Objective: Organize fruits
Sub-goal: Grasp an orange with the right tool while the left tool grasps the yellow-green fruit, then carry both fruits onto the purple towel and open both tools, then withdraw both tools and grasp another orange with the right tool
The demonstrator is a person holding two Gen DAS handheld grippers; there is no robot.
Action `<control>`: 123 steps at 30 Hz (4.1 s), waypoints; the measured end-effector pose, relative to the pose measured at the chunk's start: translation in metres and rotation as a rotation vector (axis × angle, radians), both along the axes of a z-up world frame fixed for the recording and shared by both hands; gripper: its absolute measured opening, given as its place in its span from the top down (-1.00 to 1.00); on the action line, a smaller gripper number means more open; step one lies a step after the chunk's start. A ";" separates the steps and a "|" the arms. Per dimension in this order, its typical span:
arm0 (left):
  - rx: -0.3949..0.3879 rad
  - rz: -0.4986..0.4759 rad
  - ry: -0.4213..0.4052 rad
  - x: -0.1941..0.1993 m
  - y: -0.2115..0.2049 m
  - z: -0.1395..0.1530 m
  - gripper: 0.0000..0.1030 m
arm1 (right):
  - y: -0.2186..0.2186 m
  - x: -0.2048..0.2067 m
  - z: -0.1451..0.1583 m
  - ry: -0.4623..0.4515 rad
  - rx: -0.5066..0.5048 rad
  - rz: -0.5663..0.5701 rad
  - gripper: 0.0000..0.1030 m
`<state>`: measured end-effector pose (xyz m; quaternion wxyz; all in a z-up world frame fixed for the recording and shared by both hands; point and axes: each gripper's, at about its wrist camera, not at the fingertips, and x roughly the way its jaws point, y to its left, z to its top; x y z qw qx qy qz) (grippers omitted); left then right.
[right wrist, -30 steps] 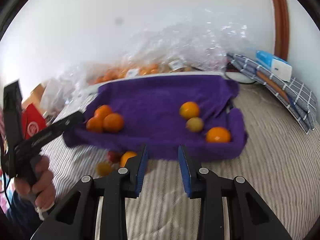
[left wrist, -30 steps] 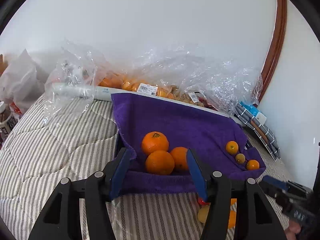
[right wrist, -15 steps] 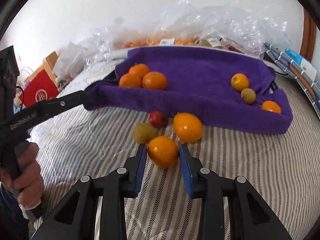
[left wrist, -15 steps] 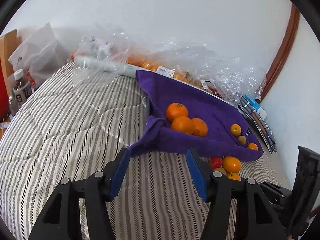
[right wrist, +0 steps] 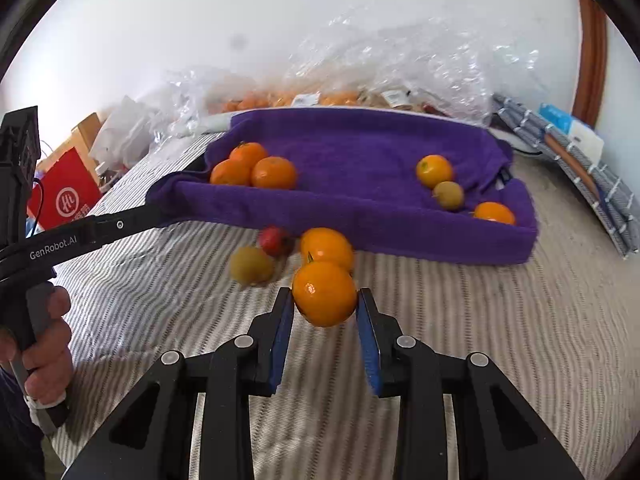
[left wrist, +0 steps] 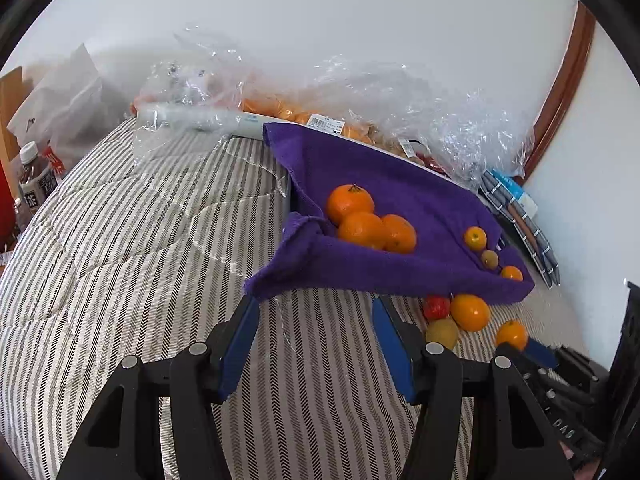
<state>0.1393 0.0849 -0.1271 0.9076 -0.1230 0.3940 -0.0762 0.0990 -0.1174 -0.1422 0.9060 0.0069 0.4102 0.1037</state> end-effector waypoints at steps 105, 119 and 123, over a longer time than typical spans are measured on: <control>0.161 -0.088 0.093 0.143 -0.100 0.005 0.49 | -0.091 0.109 0.003 -0.014 -0.079 -0.127 0.20; 0.165 0.000 -0.003 0.063 -0.038 0.044 0.18 | -0.047 0.048 0.023 -0.004 0.048 -0.064 0.20; 0.129 0.010 0.016 0.043 -0.011 0.040 0.15 | -0.030 0.038 0.013 0.024 0.077 -0.023 0.20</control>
